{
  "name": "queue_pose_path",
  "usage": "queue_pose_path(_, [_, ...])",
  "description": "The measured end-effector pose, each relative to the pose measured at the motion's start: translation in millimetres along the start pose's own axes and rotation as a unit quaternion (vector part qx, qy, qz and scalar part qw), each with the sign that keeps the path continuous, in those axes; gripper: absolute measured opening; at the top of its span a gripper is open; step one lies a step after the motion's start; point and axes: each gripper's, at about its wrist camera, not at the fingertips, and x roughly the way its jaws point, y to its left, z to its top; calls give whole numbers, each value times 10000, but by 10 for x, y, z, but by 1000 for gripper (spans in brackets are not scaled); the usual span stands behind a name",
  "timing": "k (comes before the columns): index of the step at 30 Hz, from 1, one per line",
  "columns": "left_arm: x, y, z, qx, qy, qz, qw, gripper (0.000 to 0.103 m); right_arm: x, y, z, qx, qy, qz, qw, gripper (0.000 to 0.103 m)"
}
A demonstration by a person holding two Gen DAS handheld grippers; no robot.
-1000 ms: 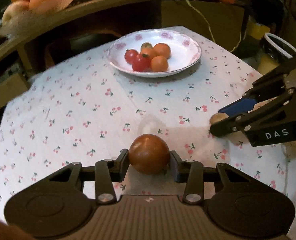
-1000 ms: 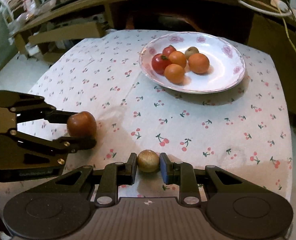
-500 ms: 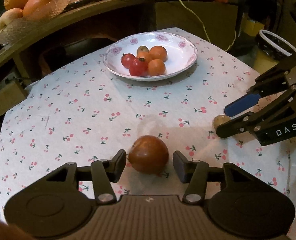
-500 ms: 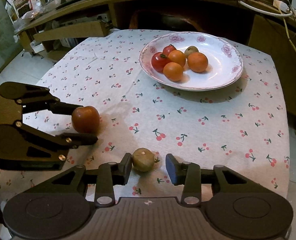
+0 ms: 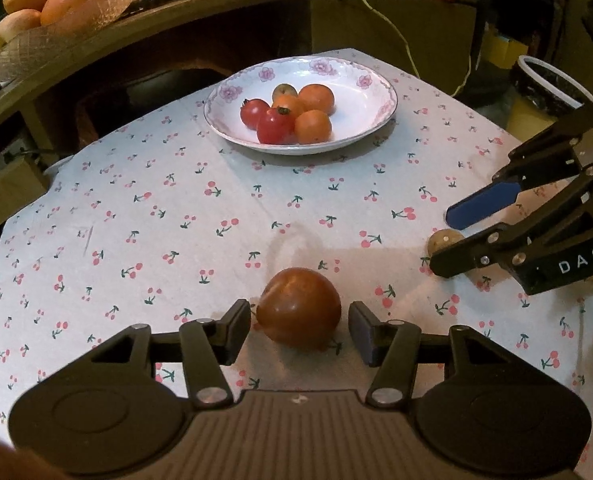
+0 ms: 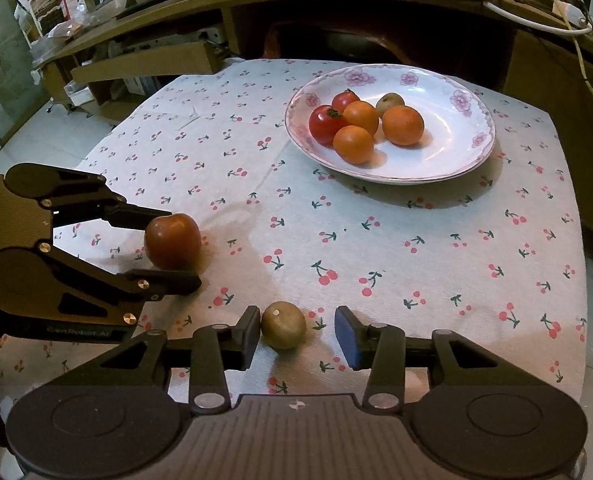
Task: Organize fruits
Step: 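Hold the kiwi and brown-red fruit and adjust both grips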
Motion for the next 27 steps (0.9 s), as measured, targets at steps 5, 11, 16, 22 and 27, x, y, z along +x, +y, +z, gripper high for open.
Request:
queue_pose_path(5, [-32,14,36,-17,-67,-22,10000,59,-10,11,-2,0,12,48,10000,44])
queue_pose_path(11, [-16,17,29,-6,-18,-38,10000,60,14,33,1,-18,54,63,10000,44])
queue_pose_path(16, [-9,20,17,-14,-12,-24,10000,59,27,71,8,-119,76,28,9999,43])
queue_pose_path(22, [-24,28,26,-53,-64,-26,10000,59,35,74,29,-139,144,-25,9998,38])
queue_pose_path(27, [-7,24,33,-40,-37,-10,10000,59,32,71,20,-115,128,-23,9998,38])
